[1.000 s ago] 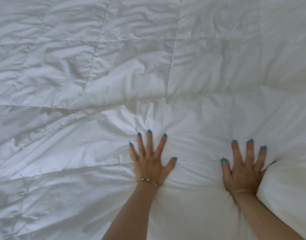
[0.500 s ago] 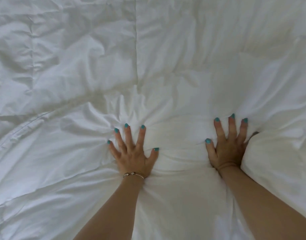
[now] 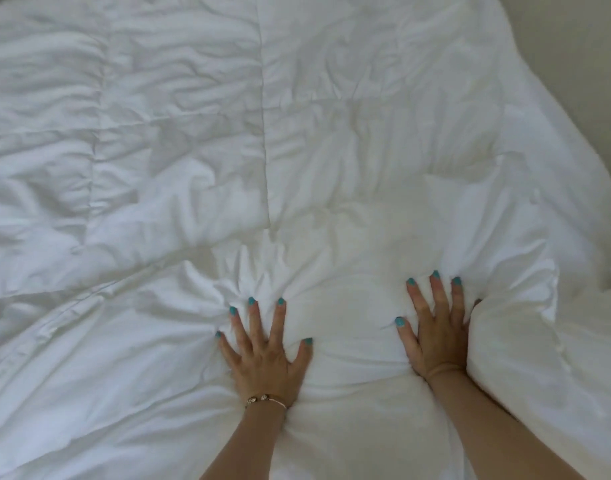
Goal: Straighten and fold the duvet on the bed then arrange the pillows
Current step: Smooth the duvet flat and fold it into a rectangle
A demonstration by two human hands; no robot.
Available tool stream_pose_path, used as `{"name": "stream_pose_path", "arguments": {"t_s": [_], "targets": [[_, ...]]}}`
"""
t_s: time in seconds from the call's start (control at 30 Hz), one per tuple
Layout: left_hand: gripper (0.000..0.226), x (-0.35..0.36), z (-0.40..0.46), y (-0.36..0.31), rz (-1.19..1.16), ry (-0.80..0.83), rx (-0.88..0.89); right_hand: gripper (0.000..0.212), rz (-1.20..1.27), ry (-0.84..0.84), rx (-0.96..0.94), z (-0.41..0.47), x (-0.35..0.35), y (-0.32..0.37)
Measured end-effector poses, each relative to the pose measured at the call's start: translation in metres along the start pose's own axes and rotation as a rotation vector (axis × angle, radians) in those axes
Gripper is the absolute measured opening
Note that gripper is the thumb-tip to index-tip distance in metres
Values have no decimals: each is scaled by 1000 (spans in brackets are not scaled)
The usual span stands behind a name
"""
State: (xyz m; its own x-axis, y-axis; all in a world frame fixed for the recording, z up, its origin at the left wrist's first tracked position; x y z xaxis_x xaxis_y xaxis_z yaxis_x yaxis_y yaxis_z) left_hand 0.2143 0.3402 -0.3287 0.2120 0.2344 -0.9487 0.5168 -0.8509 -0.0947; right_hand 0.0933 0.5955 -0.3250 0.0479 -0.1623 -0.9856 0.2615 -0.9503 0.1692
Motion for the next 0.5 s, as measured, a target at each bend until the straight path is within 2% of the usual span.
{"name": "stream_pose_path", "arguments": {"t_s": [0.1, 0.17, 0.23, 0.27, 0.33, 0.37, 0.43, 0.5], "targets": [[73, -19, -9, 3, -11, 11, 49, 62, -12, 93, 68, -8, -12, 7], [63, -41, -13, 17, -127, -22, 48, 61, -25, 135, 118, -9, -23, 19], [51, -68, -13, 46, -362, -142, -95, 60, -10, 127, 144, 0, -39, 31], [48, -81, -11, 63, -405, -216, -190, 57, 35, 77, 127, 10, -50, 40], [53, -98, -3, 99, -322, -310, -330, 44, 149, -92, 13, 39, -77, 64], [56, -104, 6, 117, -276, -305, -380, 42, 167, -133, -72, 57, -90, 80], [61, -117, 25, 149, -213, -240, -444, 50, 113, -106, -210, 98, -105, 107], [71, -123, 39, 185, -173, -128, -501, 59, 23, 106, -196, 132, -97, 119]]}}
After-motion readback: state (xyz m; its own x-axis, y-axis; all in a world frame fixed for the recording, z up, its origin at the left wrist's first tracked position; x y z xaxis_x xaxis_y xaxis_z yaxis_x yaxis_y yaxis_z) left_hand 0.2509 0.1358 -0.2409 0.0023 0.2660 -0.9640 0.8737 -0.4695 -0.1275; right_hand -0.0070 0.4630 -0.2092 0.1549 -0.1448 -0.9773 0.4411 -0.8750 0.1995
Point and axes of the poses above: each hand's wrist, its own z-axis towards the middle knuckle, its own x-axis out of the palm, y = z × x, the point moved 4 cm from there along z, towards the middle knuckle, and after that the axes turned 4 degrees about z, right-handed, at the moved point
